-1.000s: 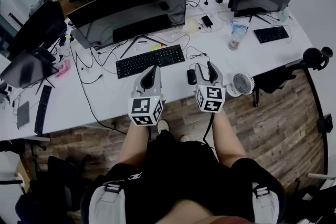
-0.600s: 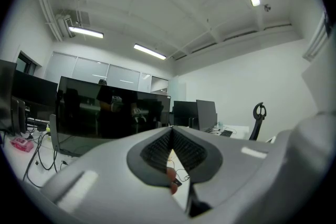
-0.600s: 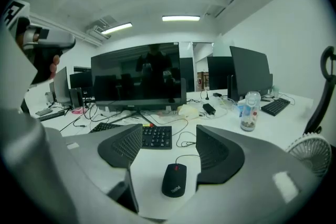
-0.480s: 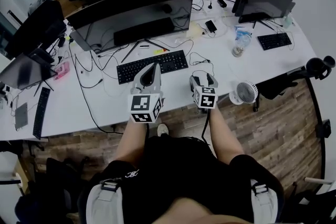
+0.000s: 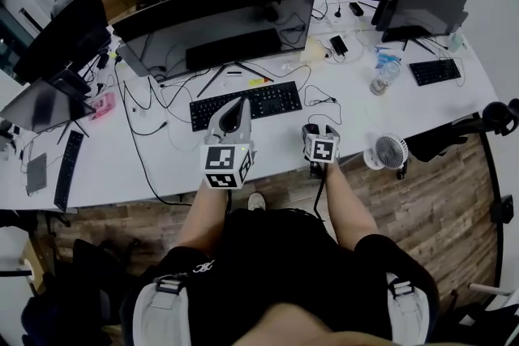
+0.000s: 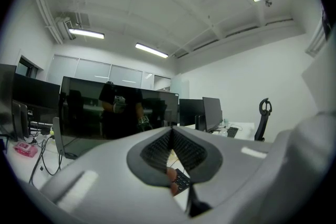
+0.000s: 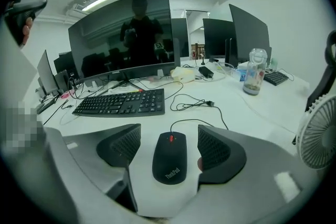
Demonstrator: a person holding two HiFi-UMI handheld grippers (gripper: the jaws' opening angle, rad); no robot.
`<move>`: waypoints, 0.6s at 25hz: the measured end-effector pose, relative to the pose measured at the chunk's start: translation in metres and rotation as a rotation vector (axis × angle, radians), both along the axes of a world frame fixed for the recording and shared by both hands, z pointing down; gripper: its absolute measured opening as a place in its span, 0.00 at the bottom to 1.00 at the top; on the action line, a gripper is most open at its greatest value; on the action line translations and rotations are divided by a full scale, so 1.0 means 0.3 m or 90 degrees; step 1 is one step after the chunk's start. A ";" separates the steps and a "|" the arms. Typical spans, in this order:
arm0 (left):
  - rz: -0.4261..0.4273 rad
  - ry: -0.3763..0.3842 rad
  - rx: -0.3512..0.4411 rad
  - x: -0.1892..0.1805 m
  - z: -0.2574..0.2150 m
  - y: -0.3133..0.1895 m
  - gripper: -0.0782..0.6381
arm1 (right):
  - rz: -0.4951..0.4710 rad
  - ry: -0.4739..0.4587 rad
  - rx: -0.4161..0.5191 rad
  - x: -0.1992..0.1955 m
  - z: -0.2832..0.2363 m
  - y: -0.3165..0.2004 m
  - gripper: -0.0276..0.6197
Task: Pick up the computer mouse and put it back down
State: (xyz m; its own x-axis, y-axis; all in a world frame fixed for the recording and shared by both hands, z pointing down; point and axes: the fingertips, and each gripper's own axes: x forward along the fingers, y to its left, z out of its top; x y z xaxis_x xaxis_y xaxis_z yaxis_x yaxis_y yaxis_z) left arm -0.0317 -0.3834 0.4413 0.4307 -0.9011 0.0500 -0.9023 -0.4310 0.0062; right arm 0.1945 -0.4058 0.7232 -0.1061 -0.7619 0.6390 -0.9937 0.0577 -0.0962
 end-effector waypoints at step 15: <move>-0.017 0.007 -0.007 -0.070 0.019 -0.024 0.18 | 0.010 0.019 -0.168 -0.007 0.212 0.023 0.55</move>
